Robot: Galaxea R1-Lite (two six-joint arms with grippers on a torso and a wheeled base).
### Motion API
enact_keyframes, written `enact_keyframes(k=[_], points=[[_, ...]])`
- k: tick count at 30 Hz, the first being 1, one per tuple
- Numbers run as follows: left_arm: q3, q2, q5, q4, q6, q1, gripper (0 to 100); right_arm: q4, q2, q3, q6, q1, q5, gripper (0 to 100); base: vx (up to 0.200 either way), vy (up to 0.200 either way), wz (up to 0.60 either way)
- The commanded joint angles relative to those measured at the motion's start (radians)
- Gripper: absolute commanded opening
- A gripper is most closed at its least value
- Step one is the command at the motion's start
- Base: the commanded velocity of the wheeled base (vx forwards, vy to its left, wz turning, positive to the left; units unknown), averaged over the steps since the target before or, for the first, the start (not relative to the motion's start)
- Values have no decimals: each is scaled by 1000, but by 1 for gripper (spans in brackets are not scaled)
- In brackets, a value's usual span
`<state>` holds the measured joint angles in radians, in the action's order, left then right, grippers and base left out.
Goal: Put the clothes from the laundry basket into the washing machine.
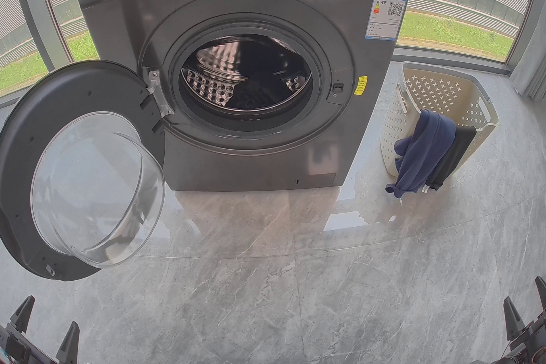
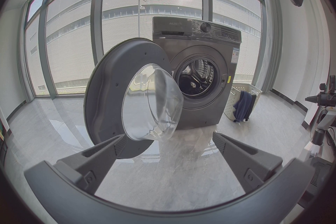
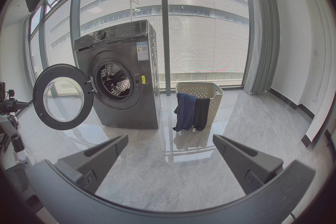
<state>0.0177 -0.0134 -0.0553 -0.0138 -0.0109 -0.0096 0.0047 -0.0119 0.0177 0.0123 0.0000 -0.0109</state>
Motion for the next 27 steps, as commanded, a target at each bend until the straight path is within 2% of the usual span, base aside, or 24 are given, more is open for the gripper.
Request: enact_keyframes(k=[1,3,6,9,27], points=[[-12,6,0,0,0,0,100,0,12,-16,1,2,0,100,0,-200,0],[-12,6,0,0,0,0,100,0,12,-16,1,0,0,100,0,-200,0],[-12,6,0,0,-1,0,100,0,12,-16,1,-2,3,100,0,0,0],[-12,6,0,2,0,0,100,0,12,-16,1,0,6,100,0,0,600],[-12,6,0,2,0,0,100,0,12,-16,-2,2,5,100,0,0,0]])
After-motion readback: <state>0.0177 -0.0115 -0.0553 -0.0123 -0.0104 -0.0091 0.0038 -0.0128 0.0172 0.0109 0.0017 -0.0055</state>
